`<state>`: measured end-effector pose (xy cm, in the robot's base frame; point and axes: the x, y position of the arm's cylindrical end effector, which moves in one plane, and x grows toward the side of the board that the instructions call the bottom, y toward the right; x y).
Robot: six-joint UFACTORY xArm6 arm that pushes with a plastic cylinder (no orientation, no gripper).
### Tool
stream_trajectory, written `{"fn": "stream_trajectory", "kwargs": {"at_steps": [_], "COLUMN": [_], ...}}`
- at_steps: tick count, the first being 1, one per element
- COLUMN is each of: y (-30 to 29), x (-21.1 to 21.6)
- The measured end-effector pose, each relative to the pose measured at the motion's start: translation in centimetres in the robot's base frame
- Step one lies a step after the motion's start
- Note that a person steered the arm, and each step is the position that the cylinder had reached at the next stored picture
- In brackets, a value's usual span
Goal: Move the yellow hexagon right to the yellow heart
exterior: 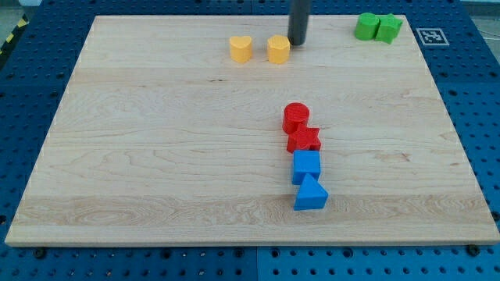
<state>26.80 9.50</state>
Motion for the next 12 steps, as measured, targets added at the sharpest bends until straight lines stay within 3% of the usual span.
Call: {"fn": "stream_trajectory", "kwargs": {"at_steps": [2, 7, 9, 12], "y": [1.8, -3.0, -0.5, -3.2], "x": [3.8, 0.8, 2.7, 2.4]}}
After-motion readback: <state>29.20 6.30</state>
